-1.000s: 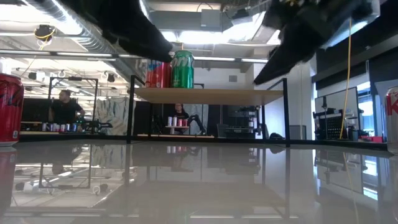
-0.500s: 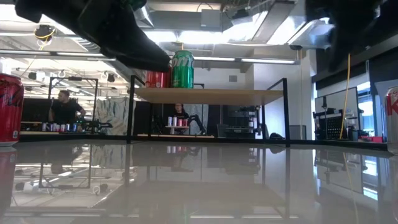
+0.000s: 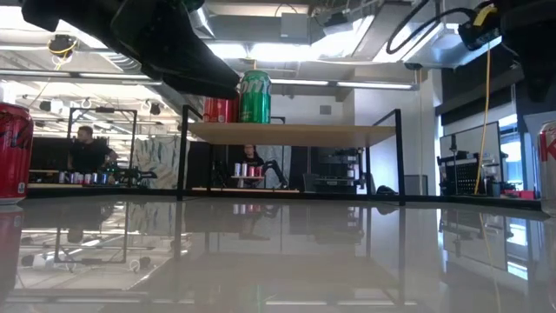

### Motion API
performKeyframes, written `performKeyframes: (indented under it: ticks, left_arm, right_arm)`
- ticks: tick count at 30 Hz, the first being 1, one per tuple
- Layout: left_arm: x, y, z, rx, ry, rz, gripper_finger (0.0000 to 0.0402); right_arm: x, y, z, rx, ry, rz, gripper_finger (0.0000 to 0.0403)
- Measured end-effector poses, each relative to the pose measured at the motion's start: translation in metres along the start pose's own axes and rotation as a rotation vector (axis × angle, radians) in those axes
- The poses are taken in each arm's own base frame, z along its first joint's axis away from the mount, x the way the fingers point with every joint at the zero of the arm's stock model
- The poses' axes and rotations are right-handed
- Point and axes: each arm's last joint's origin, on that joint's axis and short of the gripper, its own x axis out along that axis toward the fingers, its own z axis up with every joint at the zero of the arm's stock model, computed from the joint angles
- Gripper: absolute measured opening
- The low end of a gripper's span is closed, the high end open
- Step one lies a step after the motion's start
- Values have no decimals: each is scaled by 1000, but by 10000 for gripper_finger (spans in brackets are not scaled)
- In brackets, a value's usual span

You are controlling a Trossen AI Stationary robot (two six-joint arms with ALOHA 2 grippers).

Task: Place canned beverage on shelf
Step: Put the top silver soda can on the shelf

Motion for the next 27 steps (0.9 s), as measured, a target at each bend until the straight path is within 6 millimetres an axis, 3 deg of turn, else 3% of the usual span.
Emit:
performKeyframes:
  ticks: [19,27]
  left_arm:
    - [0,0,0,-17,2,2,359]
    - [0,0,0,-17,2,2,359]
  right_arm:
    - [42,-5,-10,13,145,-110,369]
    - [52,2,-8,-32,134,-33,369]
